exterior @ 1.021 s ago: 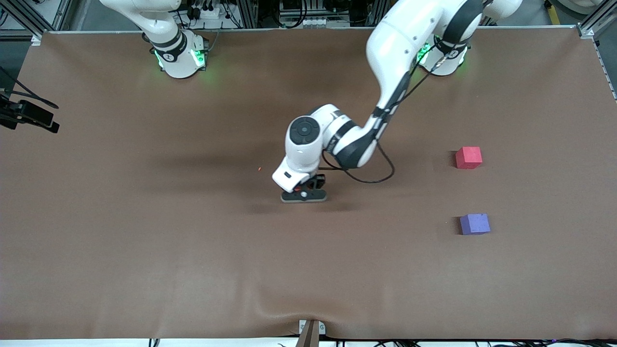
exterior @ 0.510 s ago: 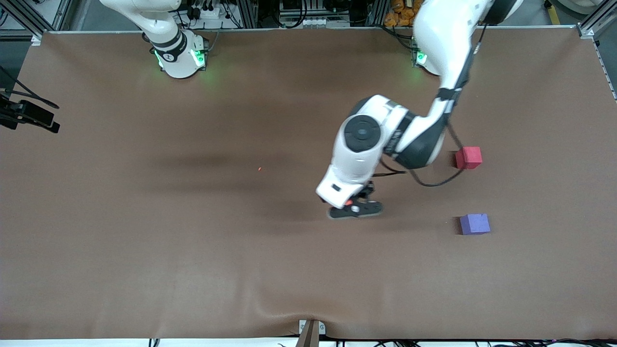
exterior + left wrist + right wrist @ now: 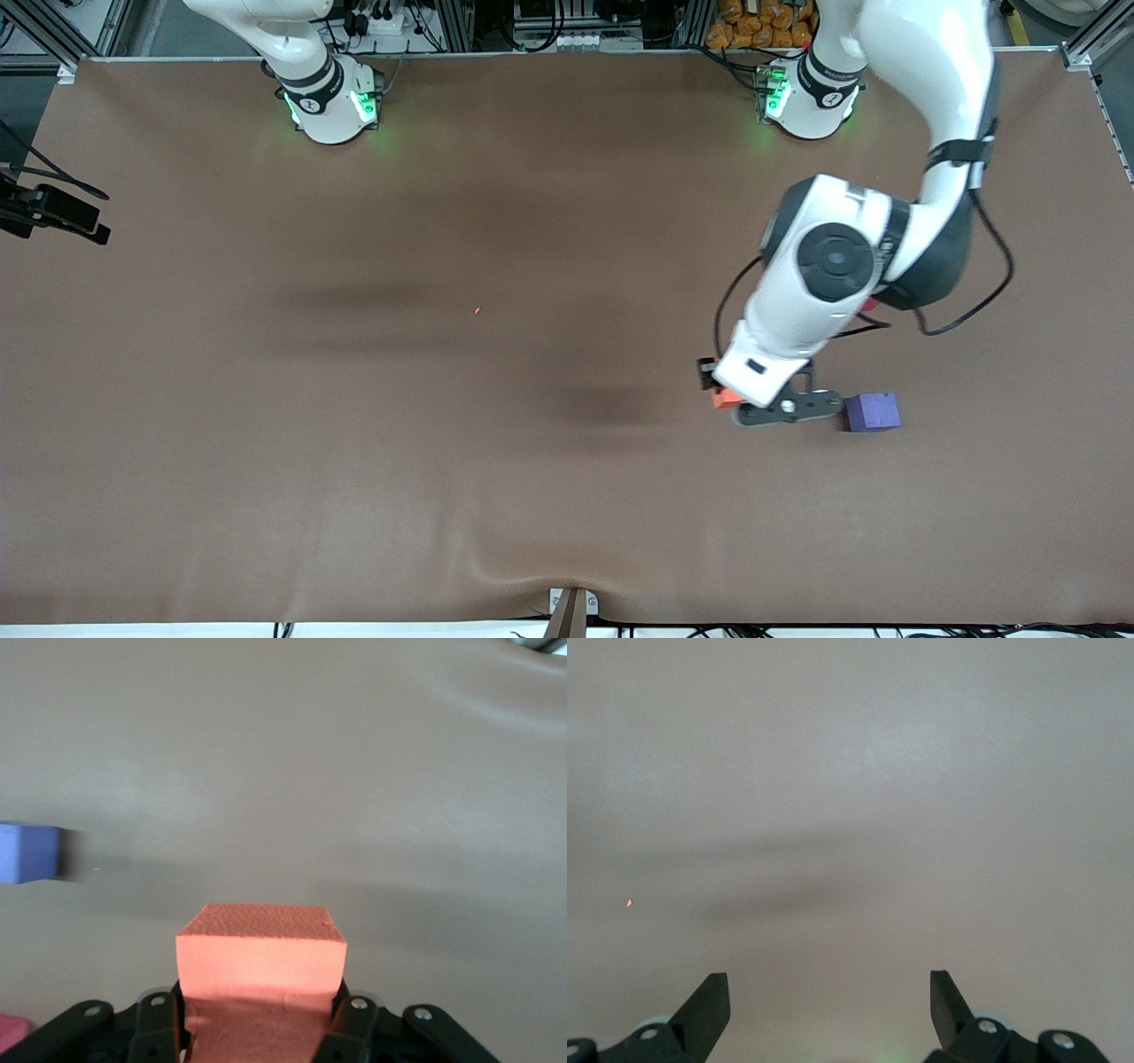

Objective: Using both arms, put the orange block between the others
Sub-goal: 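Carry the orange cube toward the pink and blue cubes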

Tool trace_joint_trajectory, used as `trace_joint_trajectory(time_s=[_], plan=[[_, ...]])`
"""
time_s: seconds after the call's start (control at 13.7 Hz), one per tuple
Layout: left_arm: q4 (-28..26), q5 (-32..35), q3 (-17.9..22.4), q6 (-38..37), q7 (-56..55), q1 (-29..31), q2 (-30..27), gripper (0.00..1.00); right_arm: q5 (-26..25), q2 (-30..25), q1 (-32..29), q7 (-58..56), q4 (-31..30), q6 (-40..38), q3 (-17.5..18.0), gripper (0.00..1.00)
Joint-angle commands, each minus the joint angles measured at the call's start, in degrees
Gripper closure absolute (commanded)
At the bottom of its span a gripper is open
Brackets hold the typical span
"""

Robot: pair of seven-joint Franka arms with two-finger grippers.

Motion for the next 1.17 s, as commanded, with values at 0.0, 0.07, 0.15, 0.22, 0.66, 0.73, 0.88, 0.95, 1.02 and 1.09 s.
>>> trace_joint_trajectory(time_s=[0.0, 0.07, 0.15, 0.22, 0.66, 0.73, 0.88, 0.95, 1.02, 1.09], plan=[[-7.13, 0.4, -0.71, -0.3, 3.12, 2.79, -5.96, 0.89, 0.48, -0.98, 0.51, 0.48, -0.9, -0.02, -0.29, 0.0], [-9.06, 0.49, -0.8, -0.82, 5.4, 4.63, -6.93, 0.89, 0.48, -0.98, 0.6, 0.48, -0.9, -0.02, -0.29, 0.0], [-10.99, 0.4, -0.71, -0.91, 7.42, 5.69, -8.07, 0.89, 0.48, -0.98, 0.6, 0.39, -0.9, -0.02, -0.29, 0.0], [-12.66, 0.4, -0.8, -0.91, 8.75, 7.27, -8.78, 0.89, 0.48, -0.98, 0.6, 0.48, -0.9, -0.02, -0.29, 0.0], [-20.4, 0.49, -0.8, 1.18, 17.8, 13.42, -9.84, 0.89, 0.48, -0.98, 0.95, 0.39, -0.9, -0.1, -0.29, 0.0], [-22.33, 0.49, -0.8, 3.02, 19.73, 14.74, -10.36, 0.9, 0.48, -1.07, 0.95, 0.39, -0.9, -0.1, -0.29, 0.0], [-26.28, 0.4, -0.89, 6.98, 25.78, 18.52, -10.89, 0.89, 0.48, -1.07, 0.95, 0.39, -0.9, -0.1, -0.29, 0.0], [-29.0, 0.4, -0.89, 10.22, 28.86, 20.71, -10.98, 0.89, 0.48, -0.98, 0.95, 0.39, -0.9, -0.1, -0.29, 0.0], [-31.9, 0.4, -1.06, 14.51, 32.02, 22.82, -10.98, 0.89, 0.48, -0.98, 0.95, 0.39, -0.9, -0.1, -0.29, 0.0], [-34.36, 0.4, -1.5, 17.95, 33.36, 24.06, -10.72, 0.89, 0.48, -0.98, 0.95, 0.39, -0.9, -0.1, -0.29, 0.0]])
